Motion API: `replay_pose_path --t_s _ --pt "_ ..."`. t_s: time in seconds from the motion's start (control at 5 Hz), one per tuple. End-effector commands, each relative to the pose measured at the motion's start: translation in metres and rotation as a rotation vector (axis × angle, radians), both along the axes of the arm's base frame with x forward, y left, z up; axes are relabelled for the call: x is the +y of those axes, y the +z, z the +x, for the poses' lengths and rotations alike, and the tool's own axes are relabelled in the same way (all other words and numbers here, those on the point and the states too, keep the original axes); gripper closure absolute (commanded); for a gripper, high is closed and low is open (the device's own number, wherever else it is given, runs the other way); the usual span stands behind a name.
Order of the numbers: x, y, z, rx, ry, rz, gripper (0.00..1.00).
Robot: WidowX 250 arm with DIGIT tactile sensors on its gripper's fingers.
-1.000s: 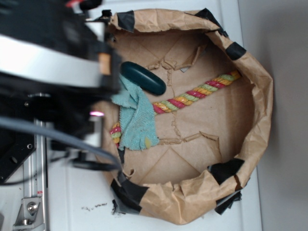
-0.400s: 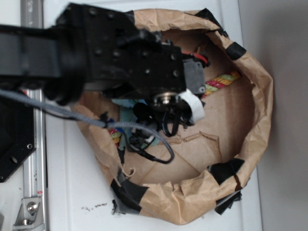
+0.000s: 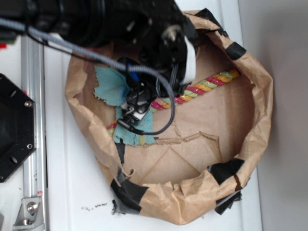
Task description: Grab the plastic pickle.
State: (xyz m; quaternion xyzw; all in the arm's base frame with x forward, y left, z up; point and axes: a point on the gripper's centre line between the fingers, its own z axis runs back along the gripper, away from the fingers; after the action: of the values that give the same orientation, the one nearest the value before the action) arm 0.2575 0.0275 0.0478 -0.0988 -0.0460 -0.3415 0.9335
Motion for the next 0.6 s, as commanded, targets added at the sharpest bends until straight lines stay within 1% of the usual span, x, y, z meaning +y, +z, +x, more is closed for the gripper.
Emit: replay_pose_path --t_s 0.0,0.2,0.4 --pt "0.004 0.048 0.0 -0.188 0.017 0.024 0.0" --pt "0.011 0.022 -0.009 -0.142 -0.019 0.018 0.0" --pt "0.02 0.0 -0.018 -0.111 -0.054 -0.005 0.0"
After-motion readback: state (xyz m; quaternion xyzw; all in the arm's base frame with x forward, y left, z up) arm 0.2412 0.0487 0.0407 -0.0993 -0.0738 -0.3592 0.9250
